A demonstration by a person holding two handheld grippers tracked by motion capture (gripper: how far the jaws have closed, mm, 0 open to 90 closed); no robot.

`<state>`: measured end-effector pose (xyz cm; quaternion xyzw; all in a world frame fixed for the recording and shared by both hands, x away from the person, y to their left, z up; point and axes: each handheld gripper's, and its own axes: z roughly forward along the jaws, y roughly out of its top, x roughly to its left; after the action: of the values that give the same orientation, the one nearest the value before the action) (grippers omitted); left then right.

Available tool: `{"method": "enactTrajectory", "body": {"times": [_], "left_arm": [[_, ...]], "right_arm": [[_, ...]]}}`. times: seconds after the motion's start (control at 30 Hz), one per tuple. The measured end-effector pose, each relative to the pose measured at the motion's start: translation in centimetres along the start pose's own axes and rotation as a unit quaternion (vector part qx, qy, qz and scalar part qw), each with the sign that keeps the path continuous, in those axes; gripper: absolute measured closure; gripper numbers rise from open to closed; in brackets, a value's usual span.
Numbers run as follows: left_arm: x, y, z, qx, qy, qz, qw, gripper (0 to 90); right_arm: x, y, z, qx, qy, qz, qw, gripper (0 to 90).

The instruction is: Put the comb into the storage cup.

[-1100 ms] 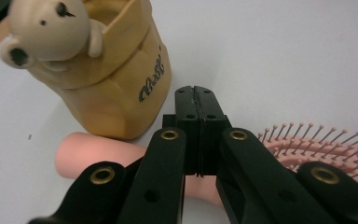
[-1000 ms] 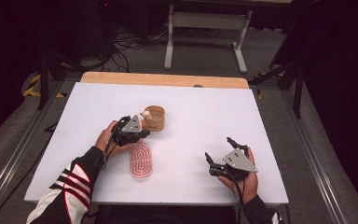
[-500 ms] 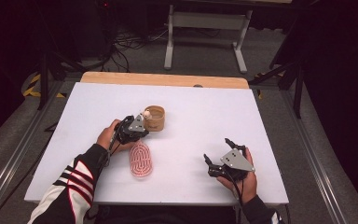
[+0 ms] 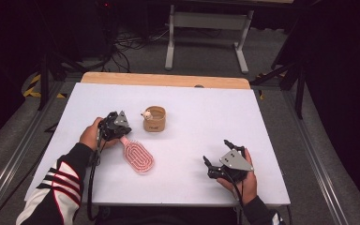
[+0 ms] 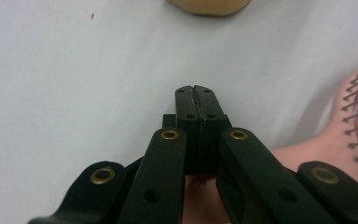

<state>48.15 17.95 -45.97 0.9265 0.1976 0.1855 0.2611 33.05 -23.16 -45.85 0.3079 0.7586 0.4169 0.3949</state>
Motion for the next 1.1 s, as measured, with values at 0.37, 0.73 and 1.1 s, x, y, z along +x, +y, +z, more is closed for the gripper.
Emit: {"method": "enactTrajectory", "body": {"times": [0.37,0.73,1.1], "left_arm": [[0.3,-2.1,-1.8,0.035,0.001,-0.013,0.9993,90.0],[-1.9,-4.7,-4.9,0.08,-0.013,-0.004,0.9967,90.0],[-5.0,-7.6,-7.5,0.063,-0.022,-0.027,0.9974,90.0]], "right_arm": [[0.1,-0.1,0.1,0.005,0.006,0.0,1.0,10.2],[0.0,-0.1,0.3,0.014,0.014,0.003,0.9998,10.2],[-0.4,-0.3,0.3,0.021,0.018,0.001,0.9996,10.1]]}}
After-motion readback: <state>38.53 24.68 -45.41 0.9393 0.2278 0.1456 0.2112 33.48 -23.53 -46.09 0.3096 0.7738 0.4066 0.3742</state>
